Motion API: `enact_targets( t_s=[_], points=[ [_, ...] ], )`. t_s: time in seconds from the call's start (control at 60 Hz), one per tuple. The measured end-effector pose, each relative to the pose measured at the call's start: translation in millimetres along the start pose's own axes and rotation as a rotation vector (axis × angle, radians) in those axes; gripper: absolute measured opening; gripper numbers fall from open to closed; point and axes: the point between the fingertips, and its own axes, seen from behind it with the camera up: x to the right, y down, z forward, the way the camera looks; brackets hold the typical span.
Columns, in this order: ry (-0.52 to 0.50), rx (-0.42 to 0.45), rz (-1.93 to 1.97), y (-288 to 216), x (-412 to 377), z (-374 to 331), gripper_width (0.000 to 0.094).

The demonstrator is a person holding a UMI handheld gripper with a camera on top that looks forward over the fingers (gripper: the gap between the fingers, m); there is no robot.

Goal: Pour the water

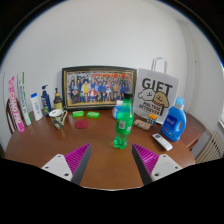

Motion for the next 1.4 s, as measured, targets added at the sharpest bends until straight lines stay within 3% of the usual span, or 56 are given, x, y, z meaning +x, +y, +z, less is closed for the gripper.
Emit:
enact_targets(
  t_s=[0.217,0.467,0.583,0.65,0.867,1.1,1.4],
  points=[
    [-0.021,0.022,0.073,-12.4,46.7,89.3,0.0849],
    [-0.096,0.062,0.068,-28.5,43.2,167.1,0.0818],
    [-0.090,0.081,0.055,-33.1,42.5,184.3,0.0666],
    [-0.084,0.093,0.041,-34.9,42.9,189.6,0.0521],
    [-0.073,0.103,-0.025,-38.1,37.3,192.7,0.0358],
    [0.053,0.101,-0.165,-66.8,36.8,187.8,0.0358],
    [0.296,0.257,-0.704,-205.5,-23.5,171.4,0.0355]
  ],
)
